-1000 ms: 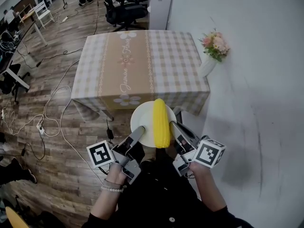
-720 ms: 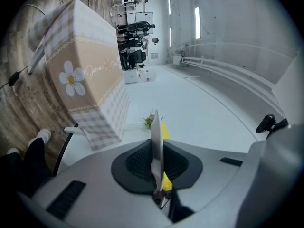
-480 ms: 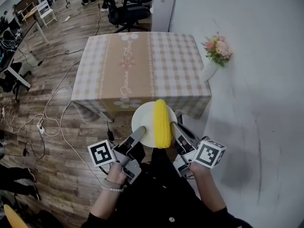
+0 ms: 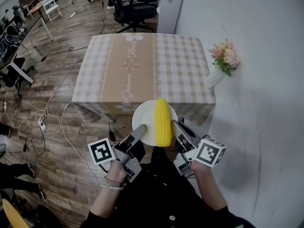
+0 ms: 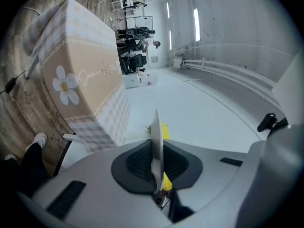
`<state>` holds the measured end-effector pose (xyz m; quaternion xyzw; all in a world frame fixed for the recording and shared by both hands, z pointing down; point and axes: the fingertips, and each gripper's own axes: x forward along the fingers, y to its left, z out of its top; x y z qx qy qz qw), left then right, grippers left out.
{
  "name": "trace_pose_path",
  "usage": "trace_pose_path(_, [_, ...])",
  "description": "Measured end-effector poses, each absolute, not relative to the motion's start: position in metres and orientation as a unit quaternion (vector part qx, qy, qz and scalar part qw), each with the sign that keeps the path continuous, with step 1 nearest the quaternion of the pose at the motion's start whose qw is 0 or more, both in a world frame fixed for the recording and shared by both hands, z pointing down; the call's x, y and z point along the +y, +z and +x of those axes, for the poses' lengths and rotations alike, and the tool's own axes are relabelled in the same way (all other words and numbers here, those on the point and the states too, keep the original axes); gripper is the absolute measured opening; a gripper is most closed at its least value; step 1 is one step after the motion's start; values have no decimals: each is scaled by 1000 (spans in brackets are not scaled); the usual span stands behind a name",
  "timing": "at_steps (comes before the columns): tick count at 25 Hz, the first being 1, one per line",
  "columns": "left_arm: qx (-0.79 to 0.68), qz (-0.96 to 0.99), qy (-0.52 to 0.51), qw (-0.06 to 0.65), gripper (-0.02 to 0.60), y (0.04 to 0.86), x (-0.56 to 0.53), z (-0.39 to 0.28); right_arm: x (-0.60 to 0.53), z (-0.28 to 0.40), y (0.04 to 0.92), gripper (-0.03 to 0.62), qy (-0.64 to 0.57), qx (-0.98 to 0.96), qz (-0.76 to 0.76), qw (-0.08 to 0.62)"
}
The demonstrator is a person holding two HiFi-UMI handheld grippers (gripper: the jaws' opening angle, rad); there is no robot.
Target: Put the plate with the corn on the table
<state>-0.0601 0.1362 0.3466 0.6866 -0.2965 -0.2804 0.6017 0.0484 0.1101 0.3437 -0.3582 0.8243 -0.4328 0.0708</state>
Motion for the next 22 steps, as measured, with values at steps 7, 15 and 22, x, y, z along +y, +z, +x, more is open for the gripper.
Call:
trace_pose_path(7, [-308, 680, -284, 601, 35, 350, 98, -57, 69, 50, 348, 91, -440, 825, -348, 65])
trace_pose_path(15, [-322, 671, -289, 602, 35, 354, 49, -52, 16, 54, 353, 91, -448, 827, -336, 52])
trace_pose_path(22, [-335, 662, -292, 603, 35, 350, 8, -47, -28, 57, 352, 91, -455, 829, -322, 38])
